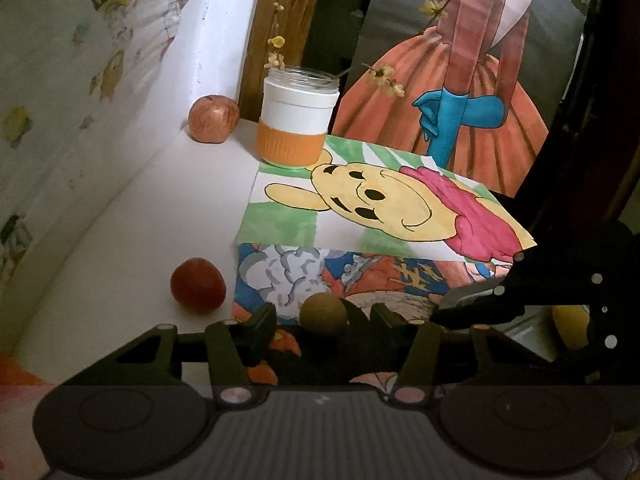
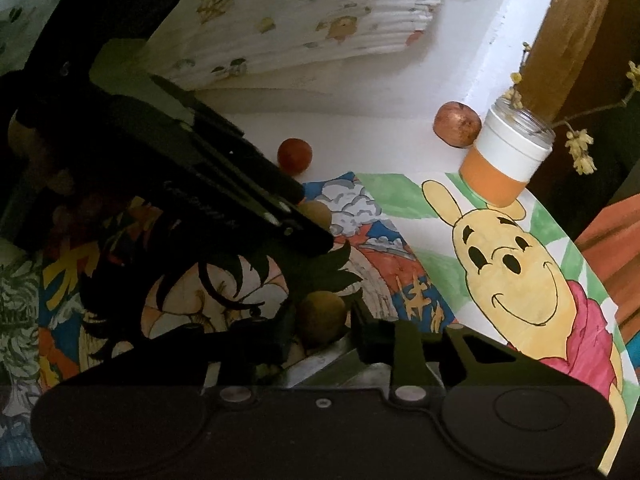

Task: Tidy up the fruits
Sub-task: 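Grasp a walnut with the right tool while the left tool grasps another walnut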

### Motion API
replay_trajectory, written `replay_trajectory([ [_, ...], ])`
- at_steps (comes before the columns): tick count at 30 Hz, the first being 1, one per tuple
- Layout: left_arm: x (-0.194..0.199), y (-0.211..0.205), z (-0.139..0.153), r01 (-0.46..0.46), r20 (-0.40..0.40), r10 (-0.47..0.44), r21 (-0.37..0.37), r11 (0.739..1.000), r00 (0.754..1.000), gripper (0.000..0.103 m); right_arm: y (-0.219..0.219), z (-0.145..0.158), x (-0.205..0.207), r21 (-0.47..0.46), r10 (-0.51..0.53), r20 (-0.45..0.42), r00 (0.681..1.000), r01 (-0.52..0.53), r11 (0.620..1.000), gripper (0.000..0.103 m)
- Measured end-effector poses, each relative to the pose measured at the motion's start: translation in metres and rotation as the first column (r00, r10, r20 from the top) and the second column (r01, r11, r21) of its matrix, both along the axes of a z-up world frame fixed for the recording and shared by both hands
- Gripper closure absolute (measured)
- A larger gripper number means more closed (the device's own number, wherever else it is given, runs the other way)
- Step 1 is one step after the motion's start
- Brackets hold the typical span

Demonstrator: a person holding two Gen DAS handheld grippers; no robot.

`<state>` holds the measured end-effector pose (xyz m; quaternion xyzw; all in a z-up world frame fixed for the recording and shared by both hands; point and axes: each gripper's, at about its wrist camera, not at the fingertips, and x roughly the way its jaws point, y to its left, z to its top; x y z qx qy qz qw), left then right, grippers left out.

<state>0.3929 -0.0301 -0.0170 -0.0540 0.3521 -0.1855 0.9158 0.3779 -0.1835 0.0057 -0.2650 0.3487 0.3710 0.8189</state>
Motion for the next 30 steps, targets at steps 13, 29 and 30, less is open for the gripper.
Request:
replay_trajectory([
  [13, 0.006, 0.003, 0.003, 0.030, -0.054, -0.028, 0.028, 0.999, 0.998, 0.074, -0.001, -0.001, 0.008, 0.000, 0.032, -0.038, 0.999, -0.032, 0.999, 0.074],
  [29, 0.017, 0.003, 0.012, 0.052, -0.163, -0.043, 0.052, 0.997, 0.986, 0.074, -0.006, -0.001, 0.021, 0.067, 0.028, -0.119, 0.993, -0.020, 0.998, 0.074],
  [30, 0.017, 0.001, 0.013, 0.057, -0.164, -0.046, 0.065, 0.996, 0.985, 0.074, -0.007, -0.001, 0.021, 0.072, 0.026, -0.119, 0.993, -0.017, 0.997, 0.074],
])
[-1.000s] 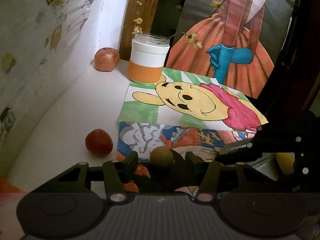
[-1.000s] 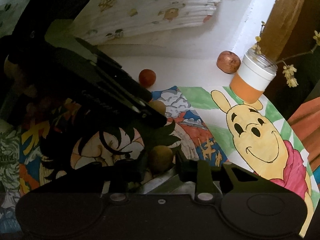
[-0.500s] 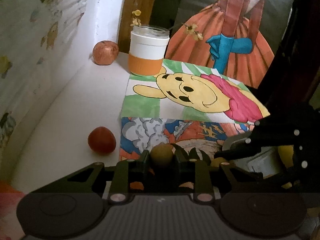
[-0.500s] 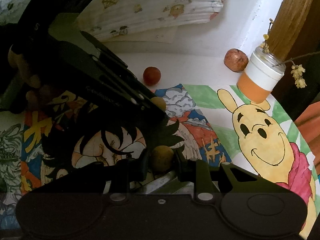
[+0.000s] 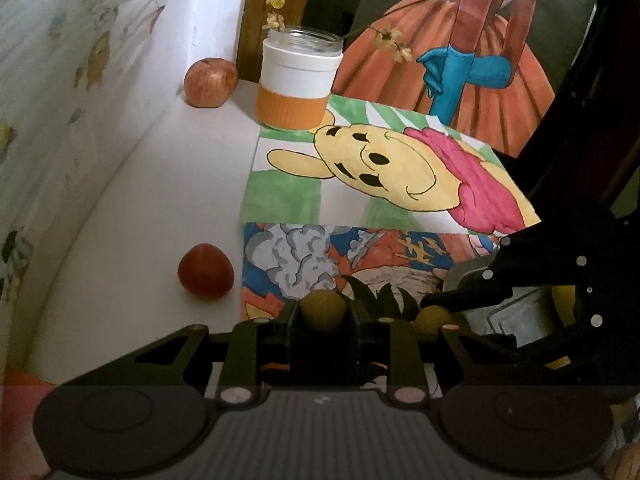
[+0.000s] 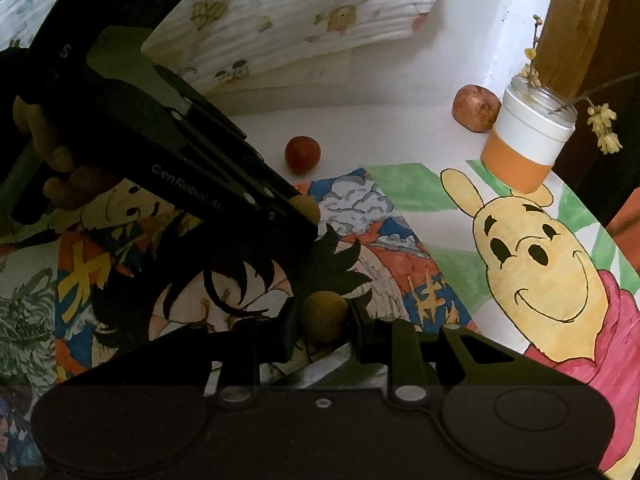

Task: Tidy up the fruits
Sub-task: 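Grasp a walnut with the right tool while the left tool grasps another walnut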

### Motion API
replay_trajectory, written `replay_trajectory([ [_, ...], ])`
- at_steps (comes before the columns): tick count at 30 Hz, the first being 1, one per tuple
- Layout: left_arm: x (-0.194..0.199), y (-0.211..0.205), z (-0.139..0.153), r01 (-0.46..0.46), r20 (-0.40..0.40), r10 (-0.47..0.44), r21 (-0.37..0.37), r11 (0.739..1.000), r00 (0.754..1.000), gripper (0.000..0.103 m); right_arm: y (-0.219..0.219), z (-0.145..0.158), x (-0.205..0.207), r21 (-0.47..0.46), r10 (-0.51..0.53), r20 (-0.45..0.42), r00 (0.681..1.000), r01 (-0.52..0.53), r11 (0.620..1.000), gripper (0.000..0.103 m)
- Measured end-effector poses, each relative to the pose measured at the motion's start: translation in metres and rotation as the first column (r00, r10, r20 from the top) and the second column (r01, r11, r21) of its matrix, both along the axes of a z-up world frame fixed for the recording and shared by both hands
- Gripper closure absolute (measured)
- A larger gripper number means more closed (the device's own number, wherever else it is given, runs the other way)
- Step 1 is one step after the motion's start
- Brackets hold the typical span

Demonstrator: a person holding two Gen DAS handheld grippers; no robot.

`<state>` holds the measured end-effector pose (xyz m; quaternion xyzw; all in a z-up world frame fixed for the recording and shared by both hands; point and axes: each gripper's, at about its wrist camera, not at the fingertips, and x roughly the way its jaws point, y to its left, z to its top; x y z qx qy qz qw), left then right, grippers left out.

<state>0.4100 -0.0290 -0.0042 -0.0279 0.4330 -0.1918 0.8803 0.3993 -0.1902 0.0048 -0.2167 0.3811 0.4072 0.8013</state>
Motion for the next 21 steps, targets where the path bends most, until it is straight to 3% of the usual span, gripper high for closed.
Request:
replay_trajectory([
  [3, -0.0026, -0.0026, 0.0006, 0.008, 0.006, -0.008, 0.021, 1.000, 1.000, 0.074, -0.0007, 0.0001, -0.0007, 0.010, -0.006, 0.000, 1.000, 0.006, 1.000, 0.074],
  [21, -0.0044, 0.0046, -0.0023, 0.002, 0.015, -0.001, -0.021, 1.000, 1.000, 0.074, -0.0013, -0.0006, -0.0033, 0.025, -0.022, 0.012, 1.000, 0.022, 0.999, 0.074],
])
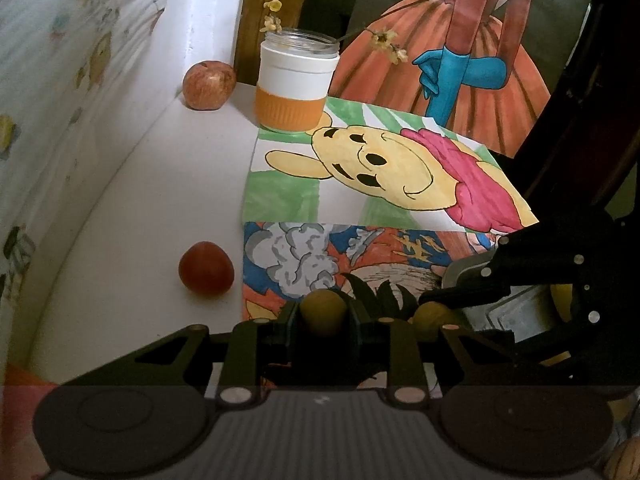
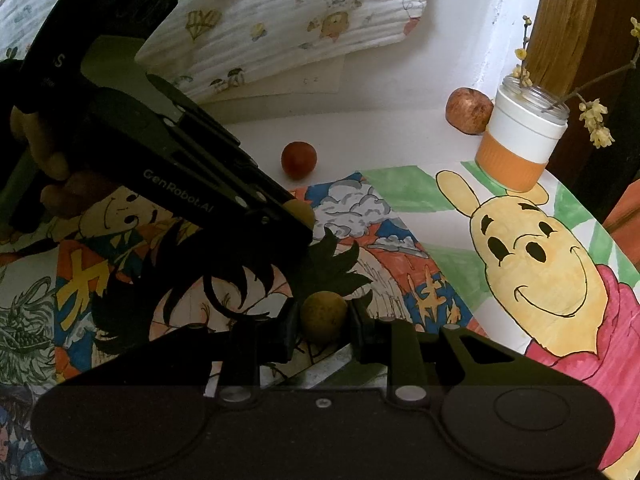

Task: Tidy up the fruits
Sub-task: 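Grasp a walnut with the right tool while the left tool grasps another walnut, then carry both held walnuts over the metal tray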

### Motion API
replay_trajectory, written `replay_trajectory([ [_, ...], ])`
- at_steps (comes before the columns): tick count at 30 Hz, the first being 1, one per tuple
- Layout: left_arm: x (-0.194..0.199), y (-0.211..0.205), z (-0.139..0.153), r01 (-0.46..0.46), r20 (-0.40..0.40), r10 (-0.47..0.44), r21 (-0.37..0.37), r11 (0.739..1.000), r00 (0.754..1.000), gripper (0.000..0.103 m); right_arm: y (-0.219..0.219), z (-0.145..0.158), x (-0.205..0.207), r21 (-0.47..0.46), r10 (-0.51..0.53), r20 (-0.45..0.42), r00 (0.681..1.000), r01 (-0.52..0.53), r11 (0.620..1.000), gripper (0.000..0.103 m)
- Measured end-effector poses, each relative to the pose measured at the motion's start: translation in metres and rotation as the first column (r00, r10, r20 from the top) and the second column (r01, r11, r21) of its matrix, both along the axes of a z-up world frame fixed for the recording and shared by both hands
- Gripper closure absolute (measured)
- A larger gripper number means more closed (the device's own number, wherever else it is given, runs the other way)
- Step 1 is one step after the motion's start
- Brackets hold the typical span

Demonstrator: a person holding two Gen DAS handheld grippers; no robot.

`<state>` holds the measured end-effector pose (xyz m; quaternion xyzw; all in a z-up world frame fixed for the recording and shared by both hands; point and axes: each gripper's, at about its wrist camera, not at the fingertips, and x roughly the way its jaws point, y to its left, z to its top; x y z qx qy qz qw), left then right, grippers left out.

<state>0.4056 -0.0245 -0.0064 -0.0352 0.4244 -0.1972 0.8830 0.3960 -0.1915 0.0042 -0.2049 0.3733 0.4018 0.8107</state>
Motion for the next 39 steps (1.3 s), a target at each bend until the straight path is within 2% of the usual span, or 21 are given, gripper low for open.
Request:
replay_trajectory([
  [18, -0.016, -0.006, 0.006, -0.003, 0.011, 0.003, -0.013, 1.000, 1.000, 0.074, -0.003, 0.007, -0.015, 0.032, -0.026, 0.000, 1.000, 0.026, 0.999, 0.075],
  [28, -0.054, -0.010, 0.031, -0.007, 0.057, 0.010, -0.057, 0.998, 0.998, 0.074, -0.019, 0.043, -0.057, 0.070, -0.063, 0.045, 0.997, 0.060, 0.996, 0.075],
  [39, -0.112, -0.037, 0.057, 0.055, 0.124, -0.046, -0.072, 0.996, 0.991, 0.074, -0.057, 0.070, -0.123, 0.100, -0.152, 0.087, 0.984, 0.144, 0.985, 0.075],
])
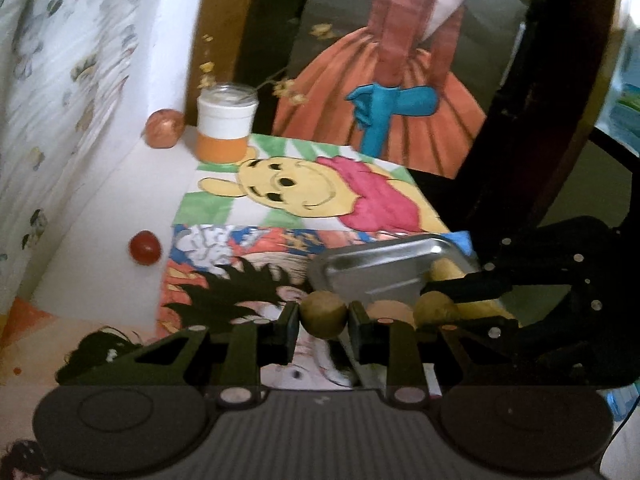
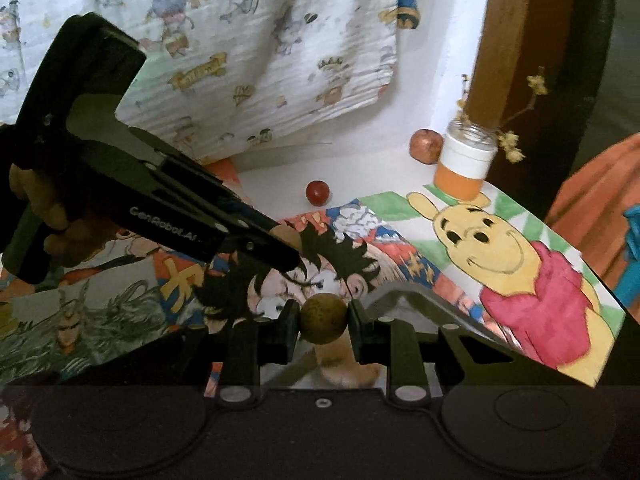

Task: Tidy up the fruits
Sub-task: 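Carry both held walnuts over the metal tray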

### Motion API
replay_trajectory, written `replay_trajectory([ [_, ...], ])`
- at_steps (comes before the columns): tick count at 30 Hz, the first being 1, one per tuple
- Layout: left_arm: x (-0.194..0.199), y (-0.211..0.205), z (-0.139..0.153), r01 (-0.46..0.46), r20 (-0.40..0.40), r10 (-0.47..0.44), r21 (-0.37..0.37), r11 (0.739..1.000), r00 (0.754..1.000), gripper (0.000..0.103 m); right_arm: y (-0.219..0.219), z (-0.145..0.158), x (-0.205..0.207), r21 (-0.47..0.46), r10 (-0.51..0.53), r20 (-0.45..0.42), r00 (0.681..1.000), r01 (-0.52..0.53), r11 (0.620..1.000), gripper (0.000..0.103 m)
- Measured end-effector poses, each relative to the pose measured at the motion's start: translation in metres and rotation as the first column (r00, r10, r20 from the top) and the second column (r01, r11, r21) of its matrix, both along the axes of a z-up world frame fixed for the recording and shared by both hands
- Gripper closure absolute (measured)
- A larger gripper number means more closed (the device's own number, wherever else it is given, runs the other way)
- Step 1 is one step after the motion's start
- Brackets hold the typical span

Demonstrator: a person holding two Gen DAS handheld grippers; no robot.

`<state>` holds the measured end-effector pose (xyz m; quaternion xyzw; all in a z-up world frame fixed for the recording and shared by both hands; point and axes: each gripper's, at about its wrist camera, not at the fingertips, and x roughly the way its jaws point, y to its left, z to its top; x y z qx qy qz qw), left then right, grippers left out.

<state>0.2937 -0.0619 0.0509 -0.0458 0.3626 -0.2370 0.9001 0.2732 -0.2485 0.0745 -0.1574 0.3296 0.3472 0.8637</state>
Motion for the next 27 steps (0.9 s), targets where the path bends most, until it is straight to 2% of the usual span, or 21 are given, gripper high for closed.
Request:
replay_trajectory([
  [7, -0.038, -0.018, 0.000, 0.061, -0.011, -0.062, -0.057, 0.997, 0.998, 0.074, -0.033, -0.002, -0.036, 0.005, -0.074, -0.018, 0.997, 0.074, 0.997, 0.075],
  [13, -0.067, -0.036, -0.004, 0.115, -0.020, -0.117, -0.072, 0.991, 0.993, 0.074, -0.065, -0.008, -0.064, 0.040, -0.160, -0.038, 0.986, 0.162, 0.986, 0.075],
  [19, -0.089, -0.060, -0.011, 0.161, -0.015, -0.162, -0.041, 0.986, 0.987, 0.074, -0.092, -0.013, -0.095, 0.057, -0.261, -0.040, 0.965, 0.263, 0.963, 0.075],
  [27, -0.106, -0.082, -0.032, 0.138, -0.070, -0.140, -0.020, 0.990, 0.988, 0.074, -0.109, -0.027, -0.123, 0.024, -0.328, -0.050, 0.943, 0.329, 0.944, 0.075],
])
